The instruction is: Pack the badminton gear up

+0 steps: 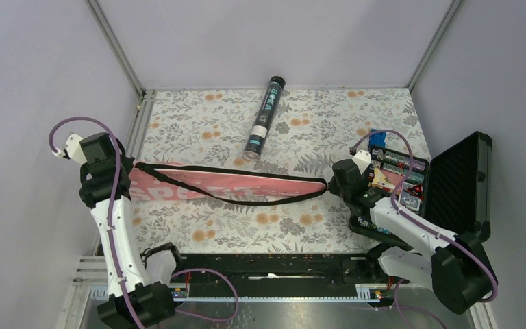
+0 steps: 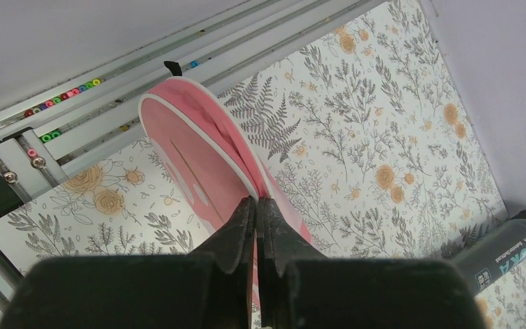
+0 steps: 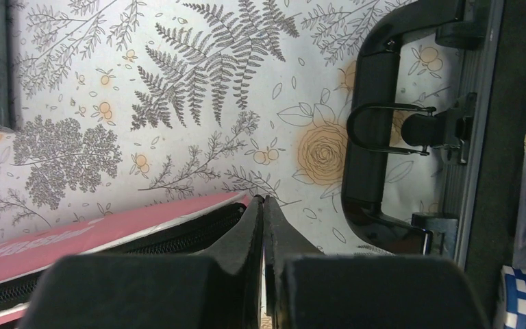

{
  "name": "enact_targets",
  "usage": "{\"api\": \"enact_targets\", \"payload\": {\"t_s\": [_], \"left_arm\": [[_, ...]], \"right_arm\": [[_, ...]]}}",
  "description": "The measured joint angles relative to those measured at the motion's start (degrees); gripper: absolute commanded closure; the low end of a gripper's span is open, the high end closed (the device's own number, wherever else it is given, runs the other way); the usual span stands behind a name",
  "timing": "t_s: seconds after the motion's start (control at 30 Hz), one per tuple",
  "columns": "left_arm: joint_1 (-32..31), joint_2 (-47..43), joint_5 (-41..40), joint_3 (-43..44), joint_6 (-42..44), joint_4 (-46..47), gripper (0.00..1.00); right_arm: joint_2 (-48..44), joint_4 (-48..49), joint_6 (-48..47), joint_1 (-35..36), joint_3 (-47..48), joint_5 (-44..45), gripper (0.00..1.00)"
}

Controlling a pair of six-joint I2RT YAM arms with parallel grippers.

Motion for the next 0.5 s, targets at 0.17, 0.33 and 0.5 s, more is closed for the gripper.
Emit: {"api": "enact_targets", "payload": {"t_s": [0.17, 0.33, 0.5], "left_arm": [[0.1, 1.1, -0.3, 0.8, 0.2, 0.0, 1.0], [0.4, 2.8, 0.8, 1.6, 2.5, 1.3, 1.0], [0.7, 3.1, 5.6, 1.6, 5.6, 4.7, 1.0]], "right_arm": [[0.6, 1.4, -0.3, -0.2, 0.0, -0.7, 0.78], [-1.5, -3.2, -5.0, -0.6, 1.9, -2.4, 0.48], [-7.5, -4.7, -9.2, -0.8, 4.6, -6.8, 0.18]]}}
